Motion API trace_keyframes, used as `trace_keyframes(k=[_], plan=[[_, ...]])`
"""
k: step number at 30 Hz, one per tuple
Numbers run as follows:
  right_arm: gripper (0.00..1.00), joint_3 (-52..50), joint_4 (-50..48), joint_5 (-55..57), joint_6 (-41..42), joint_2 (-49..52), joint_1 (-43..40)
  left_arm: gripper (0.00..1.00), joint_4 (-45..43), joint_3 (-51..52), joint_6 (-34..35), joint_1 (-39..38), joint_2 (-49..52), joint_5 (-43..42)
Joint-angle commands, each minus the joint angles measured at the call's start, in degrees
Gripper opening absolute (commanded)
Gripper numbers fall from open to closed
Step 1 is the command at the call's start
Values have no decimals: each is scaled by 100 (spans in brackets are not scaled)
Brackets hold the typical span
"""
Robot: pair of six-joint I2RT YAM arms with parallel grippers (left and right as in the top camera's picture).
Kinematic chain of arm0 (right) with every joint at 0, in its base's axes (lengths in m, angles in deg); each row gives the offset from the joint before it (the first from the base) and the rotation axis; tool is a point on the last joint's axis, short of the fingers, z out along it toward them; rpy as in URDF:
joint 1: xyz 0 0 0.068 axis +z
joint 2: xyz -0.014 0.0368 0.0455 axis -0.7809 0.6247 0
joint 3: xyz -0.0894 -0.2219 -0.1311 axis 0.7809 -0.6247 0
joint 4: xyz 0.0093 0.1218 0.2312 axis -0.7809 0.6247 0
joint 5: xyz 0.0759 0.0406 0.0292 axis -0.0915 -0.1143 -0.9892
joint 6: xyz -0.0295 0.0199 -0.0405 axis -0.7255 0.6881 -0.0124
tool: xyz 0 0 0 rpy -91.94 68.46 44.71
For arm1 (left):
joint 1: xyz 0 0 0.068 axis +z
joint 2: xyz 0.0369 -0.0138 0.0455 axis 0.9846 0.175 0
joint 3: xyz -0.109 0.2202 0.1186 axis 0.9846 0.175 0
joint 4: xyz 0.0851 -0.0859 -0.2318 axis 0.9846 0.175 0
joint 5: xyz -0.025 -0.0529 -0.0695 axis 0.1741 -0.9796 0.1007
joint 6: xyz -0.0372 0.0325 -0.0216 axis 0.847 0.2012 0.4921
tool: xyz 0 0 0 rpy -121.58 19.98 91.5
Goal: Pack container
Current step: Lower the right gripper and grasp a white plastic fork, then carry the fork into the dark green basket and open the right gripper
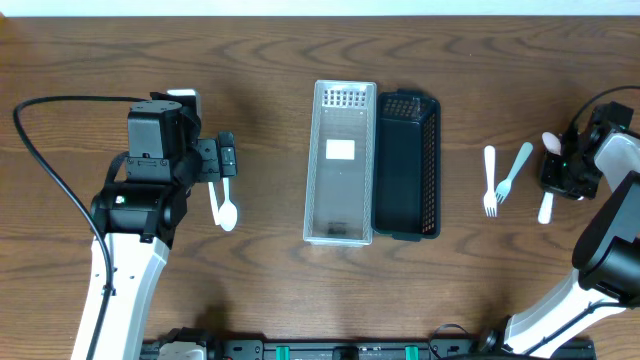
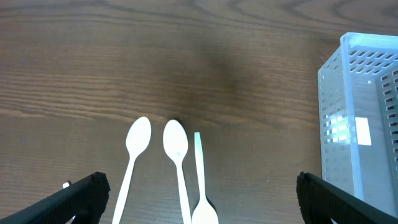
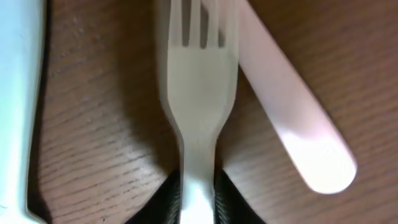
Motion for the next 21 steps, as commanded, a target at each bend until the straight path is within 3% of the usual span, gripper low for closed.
trace_keyframes(k=[1,6,13,21], plan=[[7,15,94,81,385,122,-66,98,17,-116,-92,28,22,114],[1,127,111,-197,802,-256,-35,98,17,-116,-92,28,22,111],[1,752,131,-1292,804,-1725,411,98,17,-116,-92,28,24,111],[1,938,116,-1504,1078,-2883,2186,98,17,-116,-92,28,44,111]])
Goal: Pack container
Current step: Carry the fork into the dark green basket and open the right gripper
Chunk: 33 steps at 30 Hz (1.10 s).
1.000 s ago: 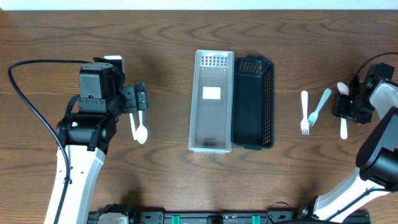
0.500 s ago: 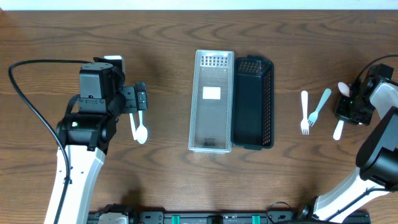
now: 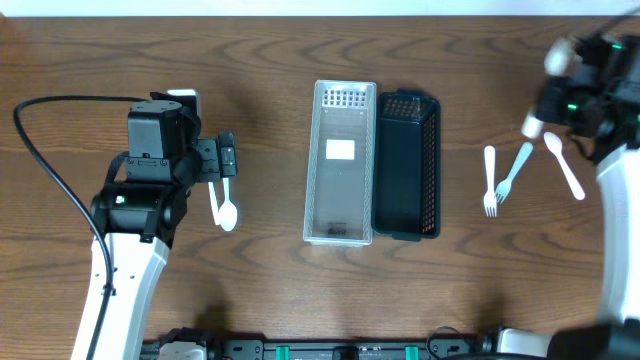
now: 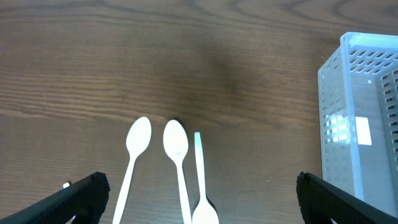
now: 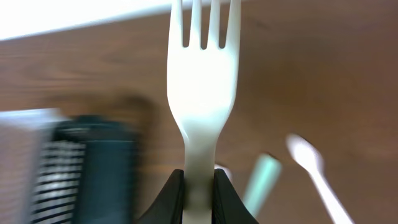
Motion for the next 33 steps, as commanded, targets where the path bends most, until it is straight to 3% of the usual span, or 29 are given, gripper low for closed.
trace_keyframes(k=[1,8,16,20,23,25,29,33], plan=[[1,-55,63,-186,361,-31,866,98,17,-116,-81,28,48,111],[1,-216,17,240,1034,713,2251,98,17,-116,-81,28,52,111],[1,-216,-74,435,1589,1998,2938,98,17,-116,-81,28,61,111],[25,-205,-94,437,1731,2116,3095,98,17,-116,-79,28,76,111],[58,-136,-94,640,1624,1700,3067,98,17,-116,-81,28,76,111],[71,-129,-116,1010,1626,1325,2981,98,17,-116,-81,28,79,111],[76,-129,-87,1871,1626,494,2463,98,17,-116,-81,28,79,111],[74,-129,210,2044,1626,140,1392,98,17,-116,-81,28,79,111]])
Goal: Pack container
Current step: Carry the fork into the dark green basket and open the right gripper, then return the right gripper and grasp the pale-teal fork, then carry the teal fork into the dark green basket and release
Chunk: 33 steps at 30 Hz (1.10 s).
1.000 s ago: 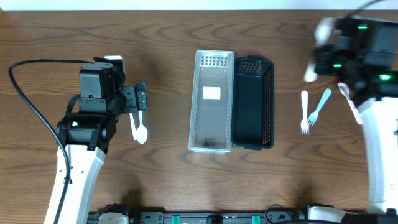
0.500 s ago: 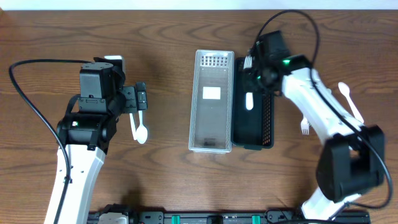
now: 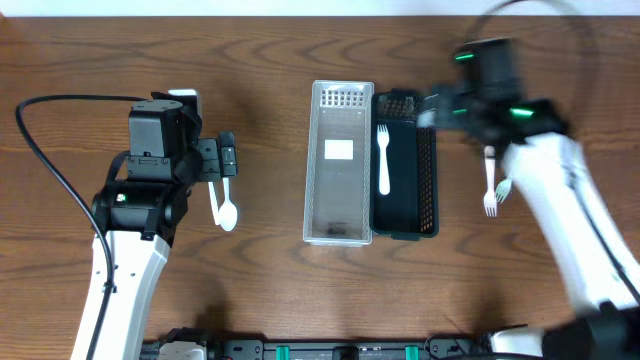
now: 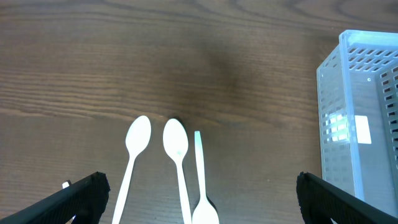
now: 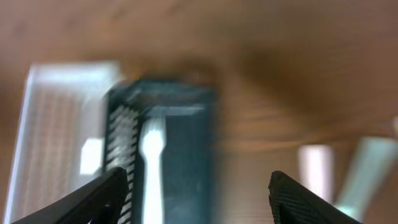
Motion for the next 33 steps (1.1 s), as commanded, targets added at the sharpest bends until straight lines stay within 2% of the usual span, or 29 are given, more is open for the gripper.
trace_keyframes(k=[1,6,9,16,19,21,29,33], plan=[[73,57,273,531,42,-138,-914,98,15,-116,-81,28,35,111],[70,-59,815,485,42,286,-2000,98,15,-116,-81,28,35,111],[68,-87,1038,490,39,745,-2269,98,15,-116,-81,28,35,111],[70,-87,610,391,-85,1821,-2402,98,15,-116,-81,28,35,111],[63,-87,428,20,-87,2205,-2435,98,15,-116,-81,28,35,111],[62,-87,426,17,-81,2479,-2435,98,17,-116,-81,28,35,111],[59,-90,437,-214,-44,3012,-2417,98,15,-116,-81,28,35,111],[54,-92,426,-221,-44,3023,-2420,98,15,-116,-81,28,35,111]])
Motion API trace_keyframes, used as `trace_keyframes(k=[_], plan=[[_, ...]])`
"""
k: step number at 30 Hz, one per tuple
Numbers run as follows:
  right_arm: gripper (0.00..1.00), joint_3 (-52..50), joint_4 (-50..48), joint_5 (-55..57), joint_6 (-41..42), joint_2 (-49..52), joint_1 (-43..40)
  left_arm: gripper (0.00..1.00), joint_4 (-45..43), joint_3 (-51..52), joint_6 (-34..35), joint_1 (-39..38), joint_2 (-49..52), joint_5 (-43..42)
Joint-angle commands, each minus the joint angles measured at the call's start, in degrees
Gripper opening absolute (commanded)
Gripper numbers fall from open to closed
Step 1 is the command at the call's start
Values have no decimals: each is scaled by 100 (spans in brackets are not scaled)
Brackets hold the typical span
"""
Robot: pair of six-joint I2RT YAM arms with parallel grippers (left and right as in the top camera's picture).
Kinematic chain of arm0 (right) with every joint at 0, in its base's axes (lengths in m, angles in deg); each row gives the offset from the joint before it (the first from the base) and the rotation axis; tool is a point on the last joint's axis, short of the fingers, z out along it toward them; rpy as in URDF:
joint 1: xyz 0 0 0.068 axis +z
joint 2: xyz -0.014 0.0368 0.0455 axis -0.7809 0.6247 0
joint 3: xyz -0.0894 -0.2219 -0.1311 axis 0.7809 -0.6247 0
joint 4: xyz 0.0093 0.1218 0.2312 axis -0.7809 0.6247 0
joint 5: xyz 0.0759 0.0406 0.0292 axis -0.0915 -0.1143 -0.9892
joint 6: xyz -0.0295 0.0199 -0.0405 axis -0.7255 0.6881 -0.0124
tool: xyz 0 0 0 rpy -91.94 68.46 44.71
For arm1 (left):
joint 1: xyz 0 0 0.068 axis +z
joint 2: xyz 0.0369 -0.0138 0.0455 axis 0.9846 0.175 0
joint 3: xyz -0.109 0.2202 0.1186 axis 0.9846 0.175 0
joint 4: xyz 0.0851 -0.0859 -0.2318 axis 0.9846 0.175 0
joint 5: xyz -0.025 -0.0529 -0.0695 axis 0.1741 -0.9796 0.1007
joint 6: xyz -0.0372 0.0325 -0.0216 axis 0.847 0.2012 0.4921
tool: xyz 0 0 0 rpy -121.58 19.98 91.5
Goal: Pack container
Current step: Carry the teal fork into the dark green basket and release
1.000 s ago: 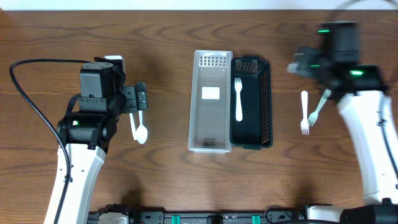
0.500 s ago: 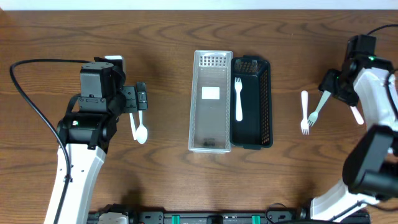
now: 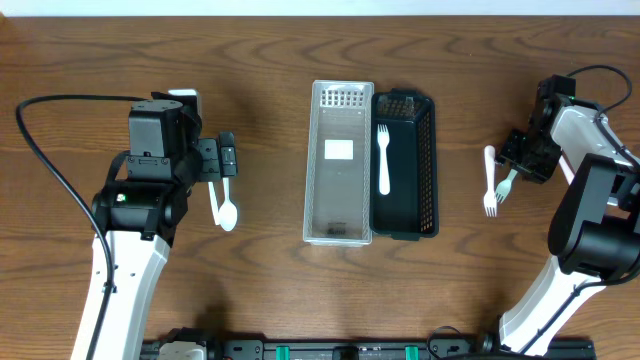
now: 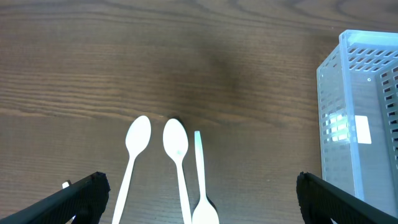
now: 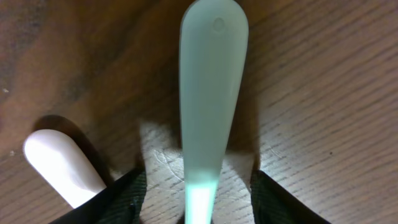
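A clear basket (image 3: 340, 165) and a black basket (image 3: 426, 170) stand side by side mid-table. A white fork (image 3: 382, 155) lies in the black one. My right gripper (image 3: 528, 155) (image 5: 196, 180) is open and low on the table. Its fingers (image 5: 127, 196) straddle the handle of a pale green fork (image 5: 213, 74) (image 3: 507, 183) without touching it. Another white fork (image 3: 489, 180) lies just left of that; a white handle end (image 5: 62, 168) shows there. My left gripper (image 3: 222, 160) (image 4: 199, 199) hangs open above three spoons (image 4: 176, 143).
The clear basket's corner (image 4: 360, 118) shows at the right of the left wrist view. A black cable (image 3: 40, 150) loops over the table's left side. My right arm (image 3: 590, 190) covers the table's far right.
My right gripper was open above the black basket. It now sits at the right of the table, open around the pale green fork's handle. The left arm has not moved.
At first my right gripper was shut on a white fork lying at the far right. Then it held that fork in the air near the back right. Then the fork lay in the black basket with the gripper open above. Now the gripper straddles the green fork.
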Motion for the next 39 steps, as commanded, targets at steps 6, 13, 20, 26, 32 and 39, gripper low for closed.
trace_keyframes(k=[6,13,20,26,32,39], plan=[[43,-133,-144,42,-4,9,-39,98,17,-116,-81,28,35,111],[30,-415,-299,201,-4,9,-149,98,17,-116,-81,28,35,111],[21,-413,-284,208,-136,4,-181,98,17,-116,-81,28,35,111],[9,-413,-284,208,-225,-337,-179,98,17,-116,-81,28,35,111],[3,-407,-275,149,-284,-1606,-72,98,17,-116,-81,28,35,111],[1,-407,-315,-446,-284,-3414,846,98,17,-116,-81,28,35,111]])
